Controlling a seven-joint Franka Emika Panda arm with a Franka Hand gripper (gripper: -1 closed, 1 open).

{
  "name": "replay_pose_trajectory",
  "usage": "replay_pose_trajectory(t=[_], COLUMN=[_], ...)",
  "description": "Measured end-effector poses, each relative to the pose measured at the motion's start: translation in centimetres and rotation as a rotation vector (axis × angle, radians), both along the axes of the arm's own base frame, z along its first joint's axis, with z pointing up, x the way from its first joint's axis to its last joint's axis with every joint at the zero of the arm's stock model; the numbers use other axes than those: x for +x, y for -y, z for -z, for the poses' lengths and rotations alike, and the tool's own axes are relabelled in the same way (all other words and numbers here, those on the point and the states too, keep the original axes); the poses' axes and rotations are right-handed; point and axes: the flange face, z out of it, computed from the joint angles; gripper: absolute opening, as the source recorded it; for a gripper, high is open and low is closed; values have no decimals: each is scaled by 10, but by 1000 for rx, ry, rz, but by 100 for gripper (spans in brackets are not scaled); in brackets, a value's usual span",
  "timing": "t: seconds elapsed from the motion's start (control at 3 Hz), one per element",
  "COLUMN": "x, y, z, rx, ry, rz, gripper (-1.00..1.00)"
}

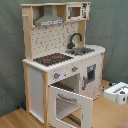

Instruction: Play with the kitchen

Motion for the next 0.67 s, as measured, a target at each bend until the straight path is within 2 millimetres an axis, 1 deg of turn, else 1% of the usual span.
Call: replay_pose_trajectory(t=[0.33, 0.67], x=[-18, -23], y=[-36, -66], z=[-14, -25], rx=[42, 66], ry=[-2, -2], rz=[-48, -75], gripper=[100, 100])
